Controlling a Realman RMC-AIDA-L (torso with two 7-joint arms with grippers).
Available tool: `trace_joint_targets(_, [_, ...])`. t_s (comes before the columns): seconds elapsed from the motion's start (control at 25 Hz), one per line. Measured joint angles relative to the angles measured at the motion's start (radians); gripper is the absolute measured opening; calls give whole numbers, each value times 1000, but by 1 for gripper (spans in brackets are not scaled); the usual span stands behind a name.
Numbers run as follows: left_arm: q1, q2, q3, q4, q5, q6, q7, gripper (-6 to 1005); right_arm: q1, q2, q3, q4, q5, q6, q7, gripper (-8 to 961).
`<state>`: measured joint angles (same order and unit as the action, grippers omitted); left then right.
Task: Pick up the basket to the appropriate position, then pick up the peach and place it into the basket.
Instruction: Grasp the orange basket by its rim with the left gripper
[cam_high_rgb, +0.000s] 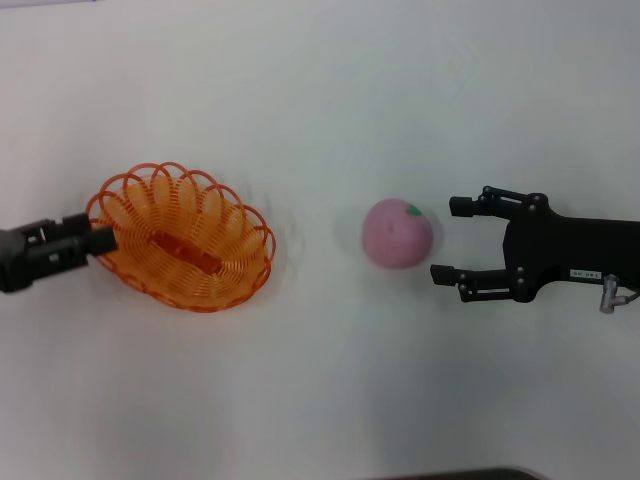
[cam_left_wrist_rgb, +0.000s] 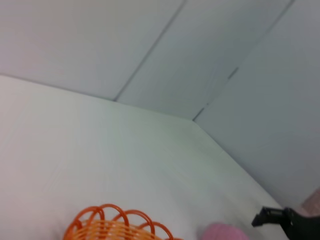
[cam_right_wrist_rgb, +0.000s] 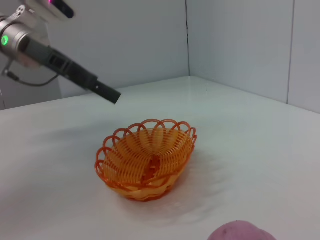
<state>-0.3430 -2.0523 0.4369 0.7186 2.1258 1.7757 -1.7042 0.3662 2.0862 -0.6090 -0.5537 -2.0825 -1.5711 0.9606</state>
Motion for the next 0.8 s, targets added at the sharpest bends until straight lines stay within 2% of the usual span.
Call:
trace_joint_targets(0.16, [-35,25,7,12,2,-38,-179,734,1,0,0,0,-2,1,2,929])
trace_joint_targets(0.4, [-67,31,54,111,25,-105,-333,734,6,0,0,0,-3,0,1,928])
trace_joint_targets(0.56, [-99,21,85,187,111,-160,-415,734,7,0,0,0,-3,-1,0,928])
trace_joint_targets(0.72, [-131,5,101,229,164,-202,-424,734,13,0,0,0,-4,-3,0,929])
trace_joint_targets(0.8, [-146,-3,148,262,197,-229,-420,734,15,0,0,0,-5,-4,0,929])
